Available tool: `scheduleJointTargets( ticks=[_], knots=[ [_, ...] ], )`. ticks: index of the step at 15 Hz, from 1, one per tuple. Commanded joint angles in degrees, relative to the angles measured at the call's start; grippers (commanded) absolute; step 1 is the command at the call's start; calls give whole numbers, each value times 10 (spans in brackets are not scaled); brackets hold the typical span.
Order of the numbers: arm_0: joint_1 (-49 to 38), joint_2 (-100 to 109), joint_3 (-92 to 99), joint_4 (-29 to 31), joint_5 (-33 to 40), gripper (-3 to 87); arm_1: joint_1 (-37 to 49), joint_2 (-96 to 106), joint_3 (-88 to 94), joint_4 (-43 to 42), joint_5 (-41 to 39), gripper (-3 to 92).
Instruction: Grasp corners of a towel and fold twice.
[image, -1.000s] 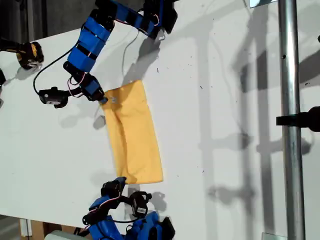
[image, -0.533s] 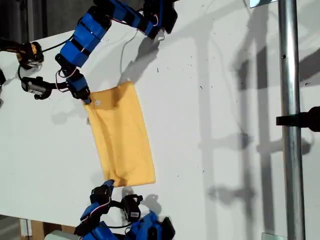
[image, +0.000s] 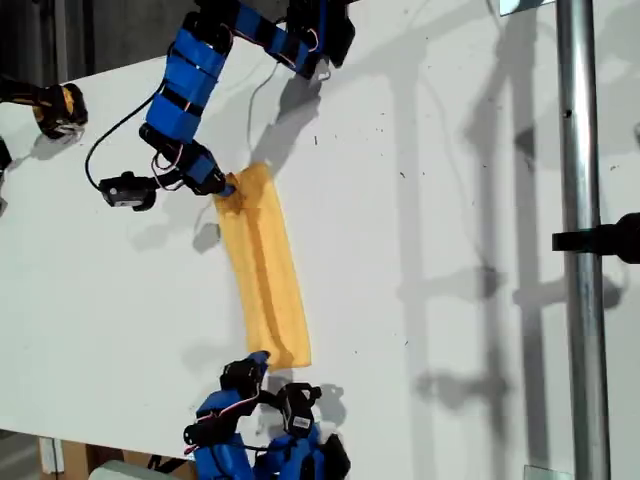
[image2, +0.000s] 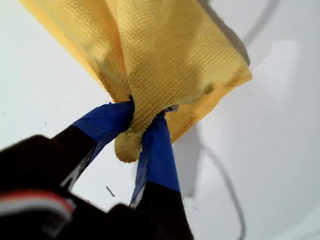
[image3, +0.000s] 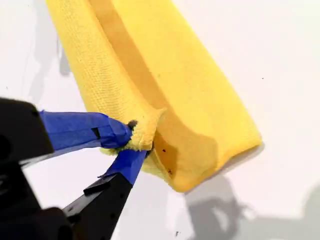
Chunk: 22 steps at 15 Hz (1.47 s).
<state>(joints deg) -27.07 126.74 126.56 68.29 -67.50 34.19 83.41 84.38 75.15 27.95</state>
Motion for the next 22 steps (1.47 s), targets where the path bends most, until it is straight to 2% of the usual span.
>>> scheduleJointTargets(
  ticks=[1, 7, 11, 13, 15, 17, 18, 22],
  knots=[
    [46, 4, 21, -28, -43, -26, -10, 16, -1, 25, 19, -1],
    [97, -31, 142, -136, -137, -25, -21, -81, 24, 38, 51, -1],
    [99, -72, 154, -152, -165, -24, -18, -135, 18, 36, 57, -1],
    [103, -85, 154, -154, -174, 37, -11, -149, 15, 46, 62, 2],
    [112, -80, 149, -134, -184, 186, -6, -156, 4, 84, 85, 149],
    [131, -49, 134, -78, -212, 281, -9, -144, -5, 134, 98, 362],
    [141, -12, 134, -48, -224, 313, -15, -127, -11, 158, 99, 424],
    [169, 228, 184, 44, -261, 307, -32, 11, -5, 218, 118, 403]
  ],
)
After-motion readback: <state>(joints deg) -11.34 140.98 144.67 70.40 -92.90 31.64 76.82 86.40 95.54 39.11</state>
